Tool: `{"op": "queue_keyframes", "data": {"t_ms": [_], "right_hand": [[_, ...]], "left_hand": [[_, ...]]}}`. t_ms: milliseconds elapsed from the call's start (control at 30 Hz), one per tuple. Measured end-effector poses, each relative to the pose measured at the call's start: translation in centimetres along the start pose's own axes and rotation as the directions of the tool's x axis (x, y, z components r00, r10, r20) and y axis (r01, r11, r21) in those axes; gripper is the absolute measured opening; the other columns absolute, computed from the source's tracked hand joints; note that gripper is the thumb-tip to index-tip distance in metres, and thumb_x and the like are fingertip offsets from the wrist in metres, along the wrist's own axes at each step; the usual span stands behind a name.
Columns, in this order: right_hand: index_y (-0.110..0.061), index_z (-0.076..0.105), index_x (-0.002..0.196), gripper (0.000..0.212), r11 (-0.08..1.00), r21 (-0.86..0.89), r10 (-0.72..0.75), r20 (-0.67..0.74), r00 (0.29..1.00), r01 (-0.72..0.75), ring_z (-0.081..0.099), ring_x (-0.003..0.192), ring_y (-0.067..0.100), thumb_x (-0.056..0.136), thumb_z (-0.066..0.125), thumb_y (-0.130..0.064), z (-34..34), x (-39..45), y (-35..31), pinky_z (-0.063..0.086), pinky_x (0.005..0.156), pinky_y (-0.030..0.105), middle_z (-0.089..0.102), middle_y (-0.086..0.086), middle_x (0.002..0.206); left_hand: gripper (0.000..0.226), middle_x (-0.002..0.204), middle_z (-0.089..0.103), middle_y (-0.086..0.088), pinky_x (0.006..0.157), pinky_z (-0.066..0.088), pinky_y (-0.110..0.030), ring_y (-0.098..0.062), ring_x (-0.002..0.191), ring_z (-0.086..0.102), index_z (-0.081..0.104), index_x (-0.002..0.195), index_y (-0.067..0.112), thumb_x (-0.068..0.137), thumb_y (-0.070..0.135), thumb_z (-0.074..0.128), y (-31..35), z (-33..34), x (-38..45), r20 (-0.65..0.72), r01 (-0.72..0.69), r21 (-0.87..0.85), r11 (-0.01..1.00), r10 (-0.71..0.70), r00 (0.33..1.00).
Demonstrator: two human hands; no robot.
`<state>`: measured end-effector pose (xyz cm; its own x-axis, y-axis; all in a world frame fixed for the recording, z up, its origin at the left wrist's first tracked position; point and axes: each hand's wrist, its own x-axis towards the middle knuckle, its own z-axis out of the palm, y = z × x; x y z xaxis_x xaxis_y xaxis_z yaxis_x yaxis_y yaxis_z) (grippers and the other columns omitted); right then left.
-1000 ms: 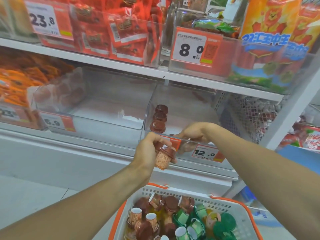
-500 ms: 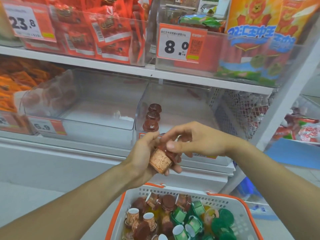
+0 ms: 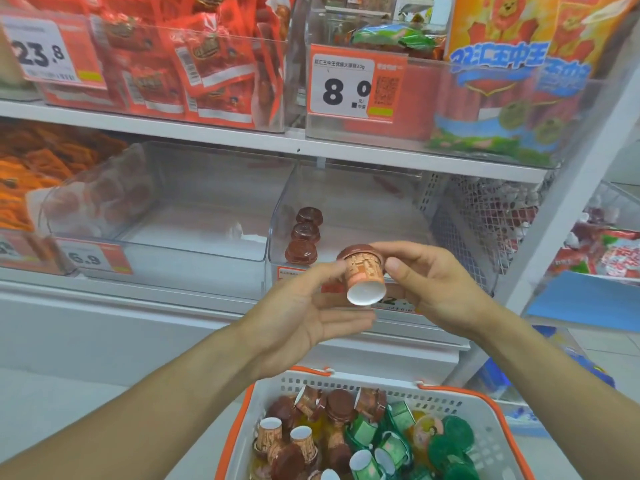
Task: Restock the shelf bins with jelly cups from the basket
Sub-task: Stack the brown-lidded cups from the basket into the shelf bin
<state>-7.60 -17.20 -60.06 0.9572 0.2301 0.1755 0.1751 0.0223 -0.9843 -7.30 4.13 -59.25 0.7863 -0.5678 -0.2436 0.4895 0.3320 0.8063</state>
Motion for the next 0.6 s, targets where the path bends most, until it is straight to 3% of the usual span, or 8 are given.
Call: {"op": "queue_keyframes", "data": {"t_ms": [100, 133, 200, 267, 367, 467, 600], "right_hand": [[0.005, 0.057, 0.127, 0.036, 0.998, -0.058, -0.017, 0.031, 0.999, 0.019, 0.063, 0.117, 0.033, 0.092, 0.054, -0.005, 0.2, 0.0, -0.1, 0.053, 0.097, 0.040, 0.066, 0.020, 0.124], [0.004, 0.057, 0.128, 0.034, 0.993, -0.122, 0.000, 0.029, 1.000, 0.004, 0.063, 0.118, 0.033, 0.095, 0.052, -0.003, 0.3, 0.1, -0.3, 0.053, 0.099, 0.041, 0.065, 0.019, 0.126], [-0.001, 0.062, 0.124, 0.029, 0.981, -0.179, 0.071, -0.040, 0.997, -0.077, 0.065, 0.113, 0.029, 0.099, 0.049, -0.006, 0.4, 0.3, -0.9, 0.055, 0.095, 0.042, 0.067, 0.016, 0.123], [-0.006, 0.066, 0.120, 0.029, 0.976, -0.111, 0.178, -0.097, 0.979, -0.188, 0.068, 0.099, 0.027, 0.100, 0.049, -0.018, 0.9, 0.6, -1.6, 0.057, 0.085, 0.043, 0.068, 0.016, 0.118], [-0.004, 0.064, 0.119, 0.044, 0.948, -0.116, 0.286, -0.086, 0.954, -0.295, 0.067, 0.083, 0.029, 0.094, 0.055, -0.039, 2.2, 1.0, -2.3, 0.055, 0.071, 0.039, 0.069, 0.022, 0.108], [0.002, 0.066, 0.112, 0.041, 0.942, -0.157, 0.277, -0.132, 0.952, -0.296, 0.066, 0.075, 0.025, 0.095, 0.059, -0.035, 2.9, 2.1, -2.6, 0.055, 0.064, 0.030, 0.071, 0.024, 0.103], [0.006, 0.066, 0.112, 0.022, 0.927, 0.046, 0.373, -0.166, 0.913, -0.371, 0.066, 0.077, 0.020, 0.098, 0.056, -0.008, 1.7, 5.1, -2.6, 0.057, 0.062, 0.022, 0.071, 0.019, 0.097]], "left_hand": [[0.038, 0.108, 0.072, -0.025, 0.083, 0.061, -0.040, -0.040, 0.097, 0.072, 0.055, 0.127, -0.001, 0.091, 0.009, 0.064, -0.5, 0.3, 0.3, -0.045, -0.086, 0.029, 0.996, 0.087, 0.995], [0.043, 0.104, 0.074, -0.021, 0.081, 0.062, -0.038, -0.036, 0.092, 0.074, 0.054, 0.127, 0.004, 0.087, 0.008, 0.070, -0.7, 0.2, 0.4, -0.095, -0.155, 0.122, 0.980, 0.167, 0.981], [0.054, 0.096, 0.074, -0.006, 0.076, 0.061, -0.031, -0.021, 0.080, 0.075, 0.054, 0.124, 0.017, 0.079, 0.014, 0.082, -1.1, -0.4, 0.7, -0.164, -0.264, 0.520, 0.812, 0.398, 0.902], [0.061, 0.093, 0.068, 0.005, 0.071, 0.058, -0.024, -0.010, 0.072, 0.070, 0.054, 0.120, 0.025, 0.071, 0.019, 0.089, -1.3, -0.9, 1.1, -0.126, -0.286, 0.752, 0.593, 0.556, 0.822], [0.061, 0.099, 0.063, 0.010, 0.070, 0.052, -0.014, -0.004, 0.077, 0.065, 0.054, 0.113, 0.031, 0.067, 0.020, 0.091, -1.5, -0.8, 1.3, -0.044, -0.328, 0.844, 0.425, 0.663, 0.747], [0.060, 0.104, 0.058, 0.009, 0.074, 0.041, -0.003, 0.001, 0.088, 0.056, 0.051, 0.110, 0.031, 0.066, 0.022, 0.091, -1.5, -0.8, 1.8, 0.061, -0.343, 0.909, 0.237, 0.738, 0.672], [0.057, 0.116, 0.050, 0.010, 0.087, 0.040, -0.006, 0.000, 0.103, 0.053, 0.048, 0.123, 0.028, 0.077, 0.024, 0.083, -1.2, -1.5, 2.5, 0.062, -0.354, 0.904, 0.240, 0.747, 0.662]]}}
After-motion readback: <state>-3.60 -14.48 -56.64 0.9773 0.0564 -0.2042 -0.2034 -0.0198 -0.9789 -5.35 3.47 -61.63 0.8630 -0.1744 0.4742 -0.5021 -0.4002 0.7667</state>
